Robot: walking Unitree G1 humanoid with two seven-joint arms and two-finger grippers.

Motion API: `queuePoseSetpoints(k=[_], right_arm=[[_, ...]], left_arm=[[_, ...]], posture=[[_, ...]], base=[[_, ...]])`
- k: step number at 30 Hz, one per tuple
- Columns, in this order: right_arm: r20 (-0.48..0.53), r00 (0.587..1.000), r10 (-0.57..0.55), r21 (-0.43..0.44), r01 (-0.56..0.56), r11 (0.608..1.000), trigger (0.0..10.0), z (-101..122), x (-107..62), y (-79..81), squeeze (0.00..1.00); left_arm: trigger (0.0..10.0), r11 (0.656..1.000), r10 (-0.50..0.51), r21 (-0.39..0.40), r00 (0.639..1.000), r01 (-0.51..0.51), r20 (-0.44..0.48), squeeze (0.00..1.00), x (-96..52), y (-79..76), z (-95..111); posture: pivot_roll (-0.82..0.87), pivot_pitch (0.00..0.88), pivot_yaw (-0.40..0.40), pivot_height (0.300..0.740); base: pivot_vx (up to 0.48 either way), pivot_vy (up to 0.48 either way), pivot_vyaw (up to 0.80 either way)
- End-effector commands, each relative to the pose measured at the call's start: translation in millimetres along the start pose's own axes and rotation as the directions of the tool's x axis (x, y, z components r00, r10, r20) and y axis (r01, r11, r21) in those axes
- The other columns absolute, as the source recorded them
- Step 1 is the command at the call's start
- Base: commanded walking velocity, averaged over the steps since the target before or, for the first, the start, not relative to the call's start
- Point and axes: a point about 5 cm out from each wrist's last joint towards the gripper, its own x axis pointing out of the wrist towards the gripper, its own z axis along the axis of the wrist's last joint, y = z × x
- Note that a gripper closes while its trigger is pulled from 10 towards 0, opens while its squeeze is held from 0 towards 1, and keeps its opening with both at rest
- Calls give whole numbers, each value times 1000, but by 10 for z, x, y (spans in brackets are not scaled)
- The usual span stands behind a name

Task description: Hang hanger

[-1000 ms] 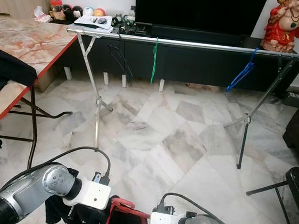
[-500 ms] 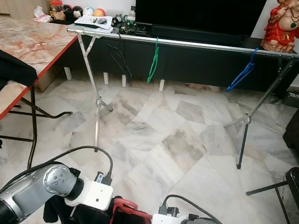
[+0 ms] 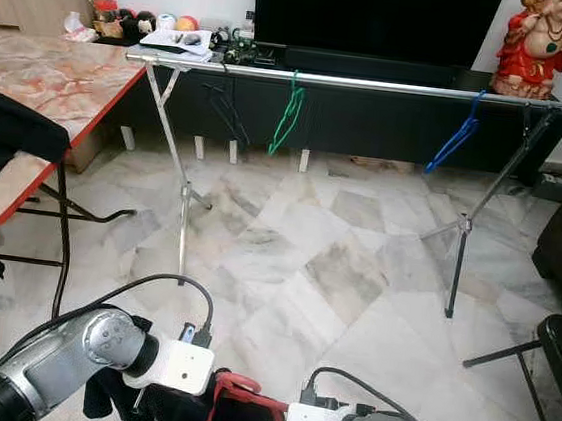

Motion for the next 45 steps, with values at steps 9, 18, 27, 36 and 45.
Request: queuePoseSetpoints(k=[9, 18, 27, 36, 45], right_arm=[[-5, 1000, -1, 17, 1, 1000, 0, 10, 31, 42, 0], [-10, 1000, -4, 22, 4, 1000, 0, -7, 22, 39, 0], [-13, 1000, -4, 30, 4, 1000, 0, -12, 32, 67, 0], [-6, 1000, 0, 42, 0, 999, 0, 3, 58, 120, 0], [3, 1000, 2, 49, -2, 999, 0, 23, 76, 146, 0]], left_arm=[[10000, 1000, 12, 26, 1000, -13, 29, 0, -24, 40, 95], [10000, 999, 16, 33, 999, -17, 30, 0, -29, 53, 107], [10000, 999, 22, 40, 999, -24, 37, 0, -36, 71, 130], [10000, 999, 18, 40, 999, -20, 44, 0, -50, 75, 146], [10000, 999, 11, 33, 999, -13, 50, 0, -53, 72, 153]], posture=[[106, 48, -24, 740], [105, 43, -23, 740], [105, 46, -23, 740], [107, 54, -23, 740], [107, 57, -21, 740]], base=[[0, 0, 0], [0, 0, 0], [0, 0, 0], [0, 0, 0], [0, 0, 0]])
